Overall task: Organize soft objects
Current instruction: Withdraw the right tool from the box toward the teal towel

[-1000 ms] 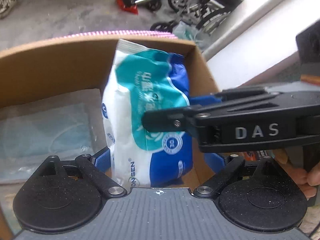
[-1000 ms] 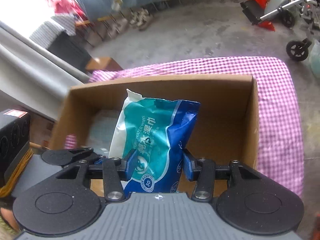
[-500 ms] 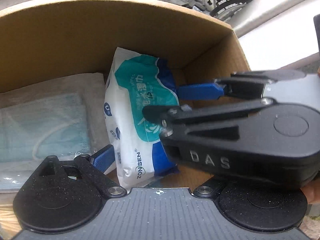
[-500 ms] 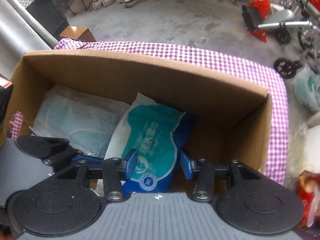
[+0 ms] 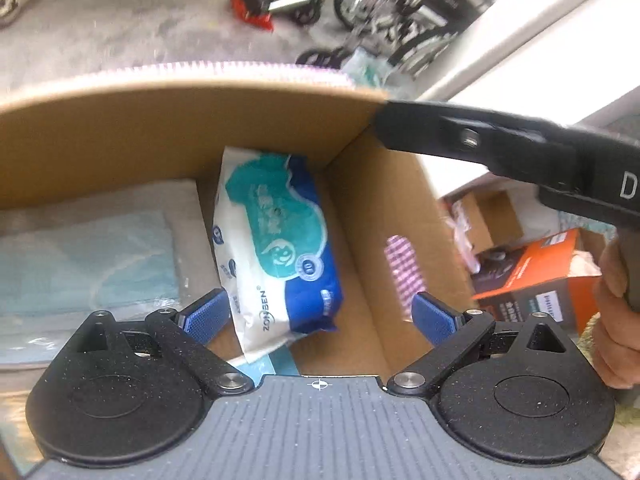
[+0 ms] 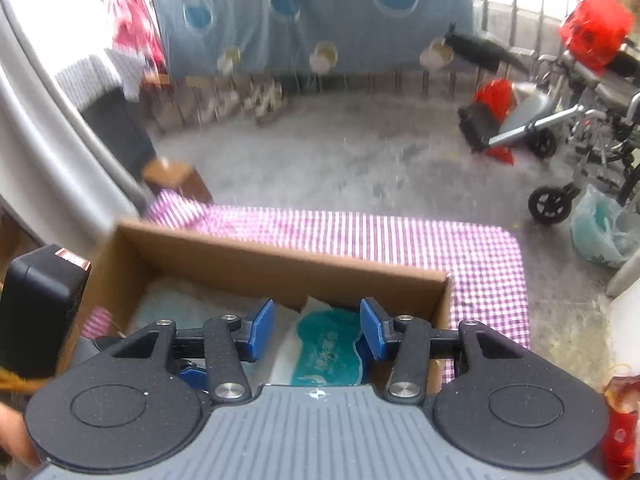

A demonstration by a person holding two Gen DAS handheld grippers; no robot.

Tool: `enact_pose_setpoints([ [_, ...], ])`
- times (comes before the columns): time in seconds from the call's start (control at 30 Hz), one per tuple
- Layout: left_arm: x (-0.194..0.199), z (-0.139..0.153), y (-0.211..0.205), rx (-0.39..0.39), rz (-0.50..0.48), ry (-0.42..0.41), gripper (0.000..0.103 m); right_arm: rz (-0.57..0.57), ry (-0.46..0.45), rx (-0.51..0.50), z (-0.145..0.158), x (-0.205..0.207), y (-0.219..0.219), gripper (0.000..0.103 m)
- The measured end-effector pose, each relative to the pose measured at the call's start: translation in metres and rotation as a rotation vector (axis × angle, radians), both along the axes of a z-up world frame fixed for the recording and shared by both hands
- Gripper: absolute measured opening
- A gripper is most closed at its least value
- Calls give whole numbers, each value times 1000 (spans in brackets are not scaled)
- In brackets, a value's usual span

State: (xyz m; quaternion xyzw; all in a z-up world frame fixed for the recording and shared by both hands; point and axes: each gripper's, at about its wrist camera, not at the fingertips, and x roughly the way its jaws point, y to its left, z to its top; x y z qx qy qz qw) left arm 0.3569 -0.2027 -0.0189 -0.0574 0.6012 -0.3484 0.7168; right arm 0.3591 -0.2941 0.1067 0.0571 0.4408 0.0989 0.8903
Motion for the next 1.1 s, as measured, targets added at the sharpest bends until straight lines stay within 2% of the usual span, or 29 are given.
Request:
enact_pose_setpoints([
  [0.17, -26, 51, 29, -52, 8, -102, 100, -13, -122, 88, 46, -54, -23, 51],
  [0.33, -67, 105, 70, -134, 8, -230, 102, -4, -277, 166, 86, -140, -42, 60],
  [0.43, -104, 131, 105, -165, 31, -313, 102, 13, -343, 197, 90, -191, -46, 64],
  [0.53, -138, 143, 142, -180, 79, -367, 102, 26, -370, 247, 76, -235, -45, 65],
  [0.67, -184, 126, 187, -171, 169, -400, 102, 36, -311, 348, 26, -266, -36, 68],
  [0.87, -241, 67, 218, -120, 229, -341, 102, -3, -89, 458, -64, -259, -2, 68],
  [0.93, -259, 51, 219, -99, 221, -343, 102, 19, -51, 425, -83, -252, 17, 68],
  [1.0, -272, 30, 215, -71, 205, -309, 102, 80, -47, 369, -93, -244, 40, 68],
  [1.1, -286, 4, 211, -74, 150, -236, 100, 231, -59, 271, -98, -225, 80, 64],
])
